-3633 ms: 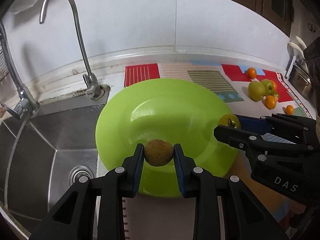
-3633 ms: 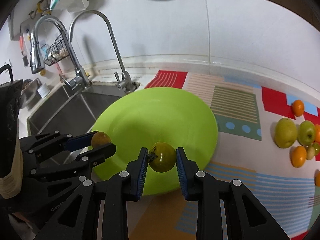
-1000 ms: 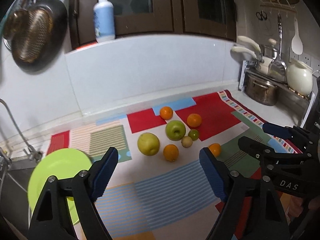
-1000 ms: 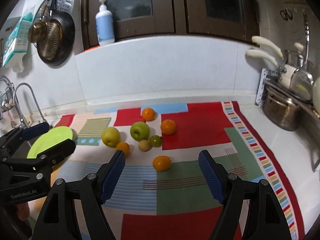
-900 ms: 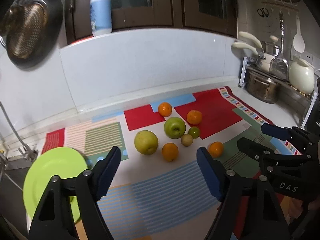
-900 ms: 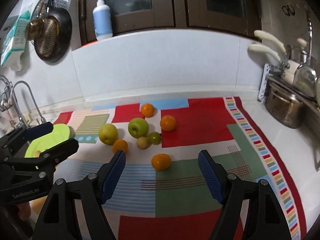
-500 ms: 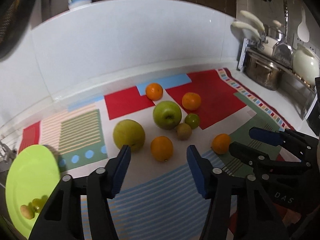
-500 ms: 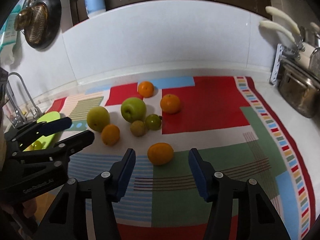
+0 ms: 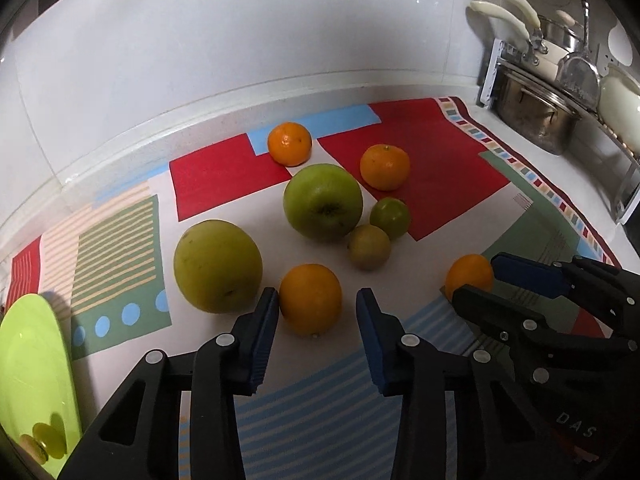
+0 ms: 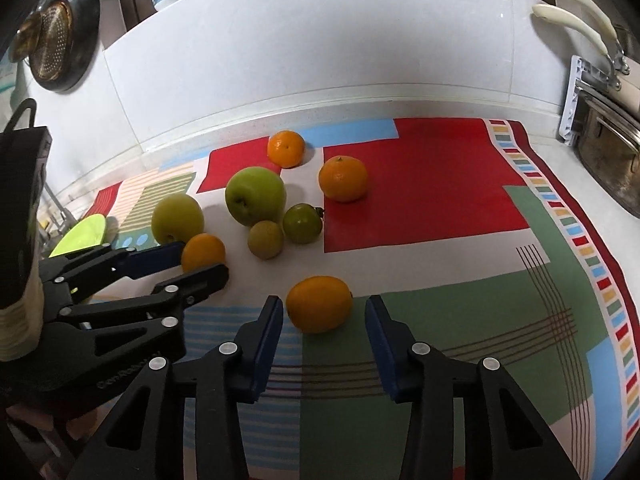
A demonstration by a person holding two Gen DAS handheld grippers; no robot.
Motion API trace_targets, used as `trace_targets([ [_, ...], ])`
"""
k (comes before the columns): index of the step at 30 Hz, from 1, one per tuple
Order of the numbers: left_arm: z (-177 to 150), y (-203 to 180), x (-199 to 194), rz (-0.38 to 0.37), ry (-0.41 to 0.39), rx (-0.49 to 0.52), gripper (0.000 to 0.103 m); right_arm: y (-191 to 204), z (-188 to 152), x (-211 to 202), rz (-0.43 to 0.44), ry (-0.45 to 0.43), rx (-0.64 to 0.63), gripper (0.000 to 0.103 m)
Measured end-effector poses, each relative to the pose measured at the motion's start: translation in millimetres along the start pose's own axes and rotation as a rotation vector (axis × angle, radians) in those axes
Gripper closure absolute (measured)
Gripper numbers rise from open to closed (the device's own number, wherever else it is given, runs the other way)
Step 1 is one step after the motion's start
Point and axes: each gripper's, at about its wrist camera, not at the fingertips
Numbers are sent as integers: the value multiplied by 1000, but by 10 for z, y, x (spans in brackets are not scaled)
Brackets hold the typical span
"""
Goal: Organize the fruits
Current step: 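Grasp an orange with the left tool while the right tool grasps a tangerine, then carry the orange and tangerine onto the green plate and release both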
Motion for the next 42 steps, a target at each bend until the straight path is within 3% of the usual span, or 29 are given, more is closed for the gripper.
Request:
trace_targets([
  [3,14,14,51,-5,10,-9,70,11,22,47,3,5,-6,65],
  [11,-9,28,-66,-10,-3,-8,70,41,37,40,5,-1,-12,65],
  [23,-136,168,-664,11,-83,-48,70,233,14,-319,23,-55,-47,66],
  [42,-621,548,-1622,80,-176,-167,70,964,-129,-984,79,-160,-164,66],
])
Point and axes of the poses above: each gripper's, at about its wrist camera, not at the fingertips, and x roughly the way its jaws point, y to its left, z to its top, and after that the axes turned 13 degrees about z, right-handed
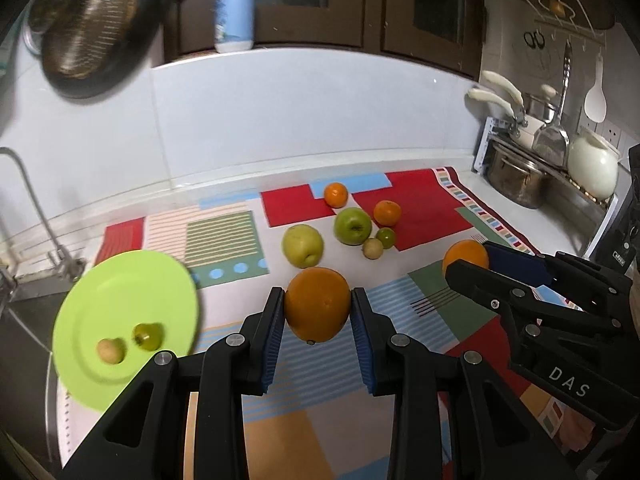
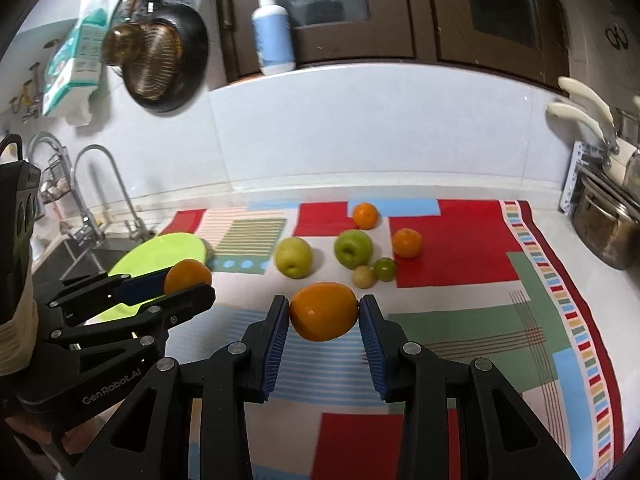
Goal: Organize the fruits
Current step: 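Carry the orange and tangerine onto the green plate and release both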
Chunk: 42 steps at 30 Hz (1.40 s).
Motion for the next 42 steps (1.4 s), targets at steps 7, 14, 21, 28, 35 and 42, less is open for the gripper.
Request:
trace_targets([
  [7,-102,313,-286,50,-29,-31,70,357,2,-64,41,-22,-43,66],
  [14,-173,613,-477,85,-54,-51,70,679,19,-59,74,-41,-75,66],
  [21,-227,961,-554,125,-59,-71,70,997,62,44,107,-55,-99,66],
  [28,-292,1383,-521,169,-48,-93,70,1346,102,315,149,-49,-117,66],
  [35,-342,1740,-329,203,-17,-110,70,1607,173,669,185,-25,-125,66],
  [42,-362,1977,-31,225,24,-106,70,1756,251,1112,207,24,-127,66],
])
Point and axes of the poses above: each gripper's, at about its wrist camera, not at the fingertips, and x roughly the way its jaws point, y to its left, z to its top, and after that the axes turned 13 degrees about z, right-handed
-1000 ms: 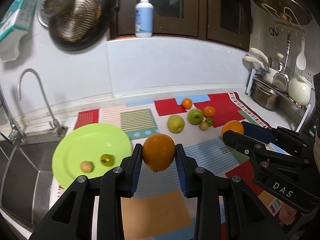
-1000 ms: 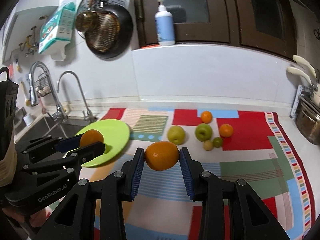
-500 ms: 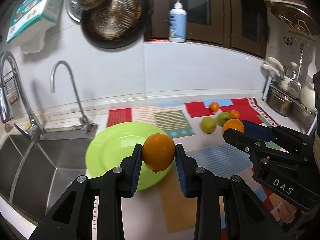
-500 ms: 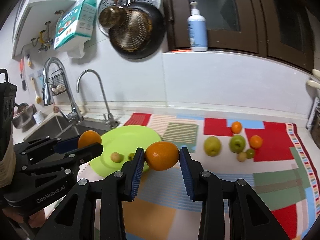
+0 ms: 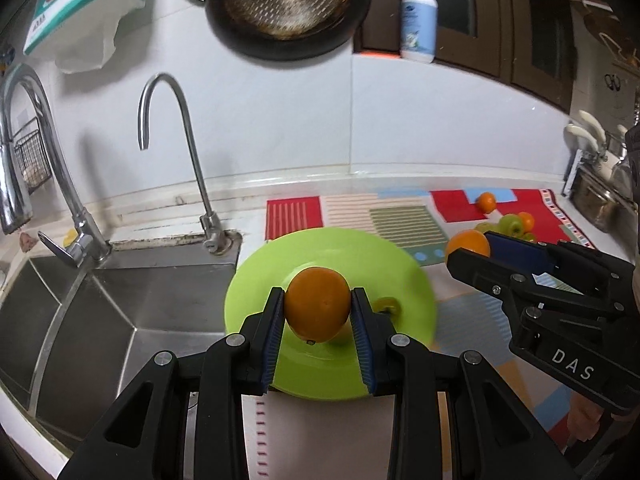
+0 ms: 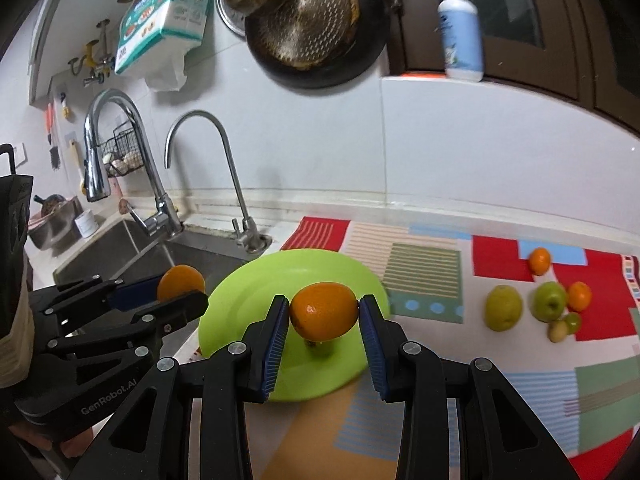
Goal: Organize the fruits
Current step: 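Carry the orange and tangerine onto the green plate and release both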
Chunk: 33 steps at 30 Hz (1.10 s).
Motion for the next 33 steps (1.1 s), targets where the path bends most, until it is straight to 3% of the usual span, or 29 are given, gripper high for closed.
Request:
trace_targets([
  [17,-44,109,799,-25,112,10,70,-165,-2,886,16,134,10,65],
  [24,2,146,681,-11,75,-9,60,-169,5,865,-11,119,13,64],
  [33,27,158,283,-4,17,-35,34,-100,24,384,-79,40,19,52],
])
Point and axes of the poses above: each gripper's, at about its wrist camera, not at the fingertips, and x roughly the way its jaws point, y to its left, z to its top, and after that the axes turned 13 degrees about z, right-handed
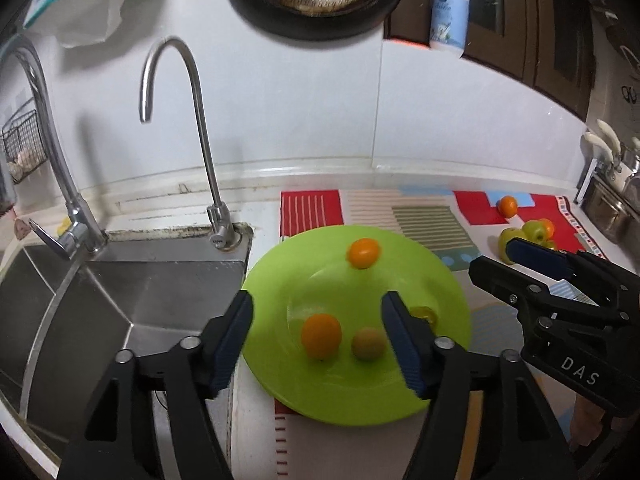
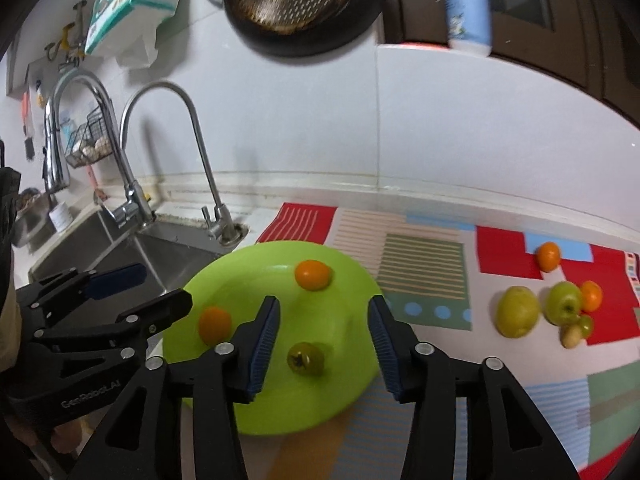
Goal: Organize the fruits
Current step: 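Carry the orange and tangerine onto the green plate and release both, then move both open tools back toward the remaining fruits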
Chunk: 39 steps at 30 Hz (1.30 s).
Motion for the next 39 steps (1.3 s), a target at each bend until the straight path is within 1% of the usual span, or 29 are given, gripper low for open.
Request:
trace_targets([
  [2,-1,-14,-110,-1,-22,3,31,22,-15,-130,-18,-24,0,49],
  [4,-1,-30,-210,-3,-39,5,25,45,-26,-250,-36,-41,-2,42],
  [6,-3,-39,-299,-8,-56,3,23,64,-40,-381,-54,-66,2,39],
  [7,-5,-50,-342,-10,-63,3,20,69,-45,-442,-65,-77,4,35],
  [13,-13,-132,-556,-43,-103,6,12,71,-107,-787,-133,-133,22,26],
  [19,11,-290,-740,-58,-142,25,6,-1,-176,-1079,-199,-174,49,24],
  [24,49,-504,-861,-72,-161,29,4,-146,-195,-1283,-228,-197,55,24],
  [26,63,-603,-885,-66,-167,27,3,-227,-194,-1350,-232,-202,51,24],
  [29,97,-766,-899,-66,-154,18,3,-364,-194,-1444,-234,-201,40,24],
  [39,183,-1410,-954,-50,-162,38,3,-916,-213,-1738,-261,-194,18,24],
])
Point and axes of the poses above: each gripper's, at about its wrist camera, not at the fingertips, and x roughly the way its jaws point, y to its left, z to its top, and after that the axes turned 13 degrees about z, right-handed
